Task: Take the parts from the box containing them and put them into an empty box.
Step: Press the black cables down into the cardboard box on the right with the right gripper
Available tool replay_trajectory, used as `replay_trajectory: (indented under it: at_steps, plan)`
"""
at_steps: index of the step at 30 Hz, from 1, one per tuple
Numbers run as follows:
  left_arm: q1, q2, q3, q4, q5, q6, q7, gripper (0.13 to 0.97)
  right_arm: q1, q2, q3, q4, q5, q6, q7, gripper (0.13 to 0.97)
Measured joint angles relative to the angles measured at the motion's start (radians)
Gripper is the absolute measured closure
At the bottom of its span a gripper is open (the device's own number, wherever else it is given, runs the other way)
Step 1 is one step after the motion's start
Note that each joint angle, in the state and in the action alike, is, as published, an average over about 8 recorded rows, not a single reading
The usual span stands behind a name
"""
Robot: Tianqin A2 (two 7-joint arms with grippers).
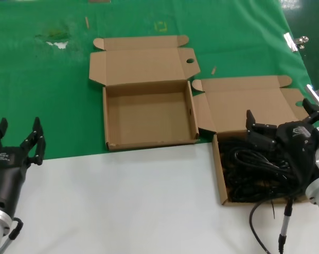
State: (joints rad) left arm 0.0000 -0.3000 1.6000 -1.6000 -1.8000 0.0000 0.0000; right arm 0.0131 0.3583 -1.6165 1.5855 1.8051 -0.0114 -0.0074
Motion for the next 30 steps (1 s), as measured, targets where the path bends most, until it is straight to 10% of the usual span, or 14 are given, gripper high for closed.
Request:
replay_trajectory:
  at_steps: [12,30]
  plan:
    - [0.000,0.000,0.000,0.000,0.000,0.000,0.000,0.806,0.019,0.183,-0.074,0.008,0.080,-0.099,0.107,0.129]
    - [0.000,0.000,0.000,0.000,0.000,0.000,0.000,0.940,0.076,0.526,-0.110,0.002,-0.010,-0.409,0.162,0.129]
